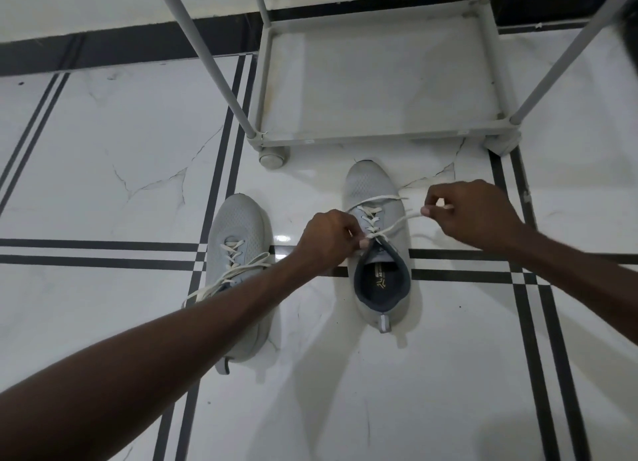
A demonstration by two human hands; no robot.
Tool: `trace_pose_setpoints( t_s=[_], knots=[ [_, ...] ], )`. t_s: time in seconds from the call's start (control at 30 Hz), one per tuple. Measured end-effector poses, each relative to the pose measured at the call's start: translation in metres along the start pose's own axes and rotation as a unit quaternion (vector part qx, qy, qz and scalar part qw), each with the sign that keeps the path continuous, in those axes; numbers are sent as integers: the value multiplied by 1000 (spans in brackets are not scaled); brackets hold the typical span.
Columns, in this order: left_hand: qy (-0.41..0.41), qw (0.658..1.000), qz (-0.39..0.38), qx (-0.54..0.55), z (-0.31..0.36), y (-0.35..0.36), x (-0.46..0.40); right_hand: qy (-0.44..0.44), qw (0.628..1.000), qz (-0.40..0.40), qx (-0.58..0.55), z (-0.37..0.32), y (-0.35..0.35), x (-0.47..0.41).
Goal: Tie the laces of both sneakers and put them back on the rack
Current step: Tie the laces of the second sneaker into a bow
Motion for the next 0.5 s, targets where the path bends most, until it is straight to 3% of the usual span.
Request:
trace_pose_setpoints(
  t_s=[0.1, 0.17, 0.27, 0.4, 0.5],
  knots=[
    [34, 999, -5, -9, -3, -5, -2, -55, 997, -24, 51, -7, 21, 8],
    [50, 999, -3, -7, -2, -5, -1, -90, 995, -22, -22, -25, 29, 14],
    [55, 998, 9, -4, 3, -6, 0, -38, 984, -57, -165, -43, 46, 20],
    [58, 998, 33, -5, 7, -12, -2, 30, 972, -53, -227, -37, 49, 15],
    [80, 996, 30, -21, 8, -10, -2, -5, 973, -59, -221, -43, 46, 18]
  ],
)
Point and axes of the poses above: each hand's wrist, its own x-axis away from the middle knuckle, its own y-axis out of the palm, z = x × y, the point moved 9 cm from there along -x, towards the middle knuckle, and after that the axes turned 6 degrees about z, right-handed, at the moved point
